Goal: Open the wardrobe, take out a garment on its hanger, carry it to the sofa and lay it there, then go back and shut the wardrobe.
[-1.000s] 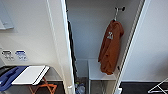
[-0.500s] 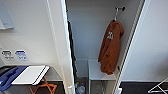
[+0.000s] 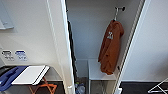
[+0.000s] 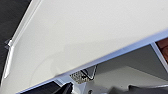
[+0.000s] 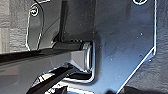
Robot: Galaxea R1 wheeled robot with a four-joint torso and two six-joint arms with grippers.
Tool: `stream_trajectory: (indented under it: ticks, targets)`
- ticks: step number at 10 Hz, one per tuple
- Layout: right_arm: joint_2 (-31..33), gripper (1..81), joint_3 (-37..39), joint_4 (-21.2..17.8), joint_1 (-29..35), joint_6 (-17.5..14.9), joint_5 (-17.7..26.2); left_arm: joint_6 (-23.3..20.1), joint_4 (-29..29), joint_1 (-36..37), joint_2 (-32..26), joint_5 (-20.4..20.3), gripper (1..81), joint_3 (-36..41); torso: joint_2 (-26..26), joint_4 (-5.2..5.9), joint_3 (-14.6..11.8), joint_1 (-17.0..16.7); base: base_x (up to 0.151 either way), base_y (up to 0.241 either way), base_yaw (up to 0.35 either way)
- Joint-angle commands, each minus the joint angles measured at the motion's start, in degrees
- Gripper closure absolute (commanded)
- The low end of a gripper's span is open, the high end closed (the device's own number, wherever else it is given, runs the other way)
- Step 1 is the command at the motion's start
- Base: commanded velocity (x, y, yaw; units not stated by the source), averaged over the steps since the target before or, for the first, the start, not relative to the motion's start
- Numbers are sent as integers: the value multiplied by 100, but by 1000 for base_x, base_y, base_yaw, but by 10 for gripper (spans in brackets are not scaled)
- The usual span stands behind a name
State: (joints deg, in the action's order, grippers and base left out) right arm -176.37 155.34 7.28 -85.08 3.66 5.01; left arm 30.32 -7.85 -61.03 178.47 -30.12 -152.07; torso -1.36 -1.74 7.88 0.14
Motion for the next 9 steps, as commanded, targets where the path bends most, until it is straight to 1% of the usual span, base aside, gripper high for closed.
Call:
stream_trajectory:
  ticks: [1, 2, 4, 8, 9]
  targets:
    - [-67, 10, -58, 90, 214, -40, 561, 9, -575, 710, 207, -352, 10, -534, 0, 0, 0, 0, 0, 0, 0]
    - [-76, 10, -119, 107, 214, -66, 659, 1, -769, 745, 172, -433, 10, -639, 0, 0, 0, 0, 0, 0, 0]
    - [-76, 10, -233, 142, 223, -120, 772, -17, -1121, 781, 67, -424, 10, -711, 0, 0, 0, 0, 0, 0, 0]
    - [-67, 10, -251, 142, 258, -120, 791, 9, -1192, 746, 14, -407, 10, -711, 2, 0, 2, 0, 0, 0, 0]
    - [-67, 10, -251, 142, 258, -120, 791, 18, -1421, 667, -101, -415, 10, -711, 2, 0, 2, 0, 0, 0, 0]
